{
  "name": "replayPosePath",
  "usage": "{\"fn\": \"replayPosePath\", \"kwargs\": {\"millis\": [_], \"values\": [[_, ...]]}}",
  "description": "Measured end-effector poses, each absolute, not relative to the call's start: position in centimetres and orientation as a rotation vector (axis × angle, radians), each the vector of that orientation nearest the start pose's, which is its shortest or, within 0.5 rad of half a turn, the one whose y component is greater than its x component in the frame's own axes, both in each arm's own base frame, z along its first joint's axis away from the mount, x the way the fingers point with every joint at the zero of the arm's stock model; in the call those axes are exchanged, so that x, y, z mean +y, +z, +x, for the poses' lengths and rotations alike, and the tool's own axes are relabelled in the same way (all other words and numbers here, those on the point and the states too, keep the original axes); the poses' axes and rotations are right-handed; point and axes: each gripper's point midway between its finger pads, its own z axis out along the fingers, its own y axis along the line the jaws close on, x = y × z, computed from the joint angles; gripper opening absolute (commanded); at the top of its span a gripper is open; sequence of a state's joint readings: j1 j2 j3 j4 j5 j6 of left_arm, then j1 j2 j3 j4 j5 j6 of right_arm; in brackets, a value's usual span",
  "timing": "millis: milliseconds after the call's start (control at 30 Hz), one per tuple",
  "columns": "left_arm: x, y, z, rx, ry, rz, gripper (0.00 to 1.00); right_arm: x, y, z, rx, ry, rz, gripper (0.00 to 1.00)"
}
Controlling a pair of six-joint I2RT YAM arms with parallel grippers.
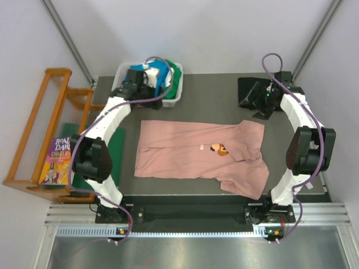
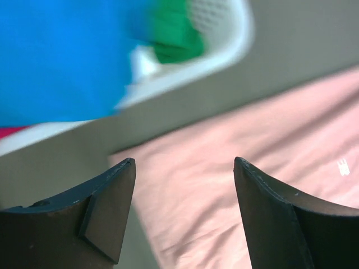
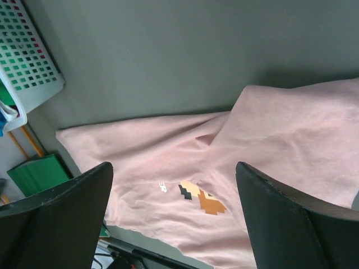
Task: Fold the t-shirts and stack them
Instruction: Fold the tshirt
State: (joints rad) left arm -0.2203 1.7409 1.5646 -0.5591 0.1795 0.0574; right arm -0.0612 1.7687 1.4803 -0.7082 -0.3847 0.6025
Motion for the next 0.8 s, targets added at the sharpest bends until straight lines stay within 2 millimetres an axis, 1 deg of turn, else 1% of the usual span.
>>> {"fn": "replayPosePath", "kwargs": {"millis": [33, 100, 167, 200, 267, 333, 367, 467, 567, 667, 800], "values": [[-14.6, 18.6, 44.8, 2.275, -0.291, 0.451, 0.75, 6.4, 15.0, 42.3, 2.515, 0.696, 0.702, 0.91], [-17.3, 16.3, 43.2, 2.316, -0.296, 0.535, 0.75, 6.6, 14.8, 42.1, 2.522, 0.696, 0.699, 0.91], [-19.3, 14.1, 42.3, 2.36, -0.298, 0.598, 0.75, 6.7, 14.3, 41.6, 2.538, 0.692, 0.701, 0.91], [-20.0, 13.0, 42.1, 2.381, -0.295, 0.62, 0.75, 6.8, 14.1, 41.4, 2.548, 0.69, 0.7, 0.92], [-20.6, 11.0, 41.8, 2.426, -0.29, 0.646, 0.75, 7.0, 13.7, 40.9, 2.562, 0.685, 0.697, 0.92], [-20.8, 9.3, 42.1, 2.477, -0.278, 0.652, 0.75, 7.4, 13.6, 40.5, 2.573, 0.682, 0.688, 0.92], [-20.9, 8.7, 42.7, 2.493, -0.27, 0.647, 0.75, 7.5, 13.7, 40.3, 2.574, 0.679, 0.684, 0.92], [-21.5, 8.3, 45.1, 2.495, -0.259, 0.63, 0.74, 8.3, 14.7, 39.9, 2.564, 0.677, 0.645, 0.93], [-22.1, 9.2, 47.4, 2.458, -0.254, 0.607, 0.75, 9.1, 15.8, 39.6, 2.548, 0.687, 0.599, 0.93], [-22.5, 10.2, 49.0, 2.436, -0.246, 0.577, 0.75, 9.3, 16.3, 39.5, 2.536, 0.688, 0.576, 0.93], [-23.2, 10.8, 50.9, 2.417, -0.251, 0.532, 0.76, 9.1, 16.4, 39.4, 2.533, 0.678, 0.568, 0.93]]}}
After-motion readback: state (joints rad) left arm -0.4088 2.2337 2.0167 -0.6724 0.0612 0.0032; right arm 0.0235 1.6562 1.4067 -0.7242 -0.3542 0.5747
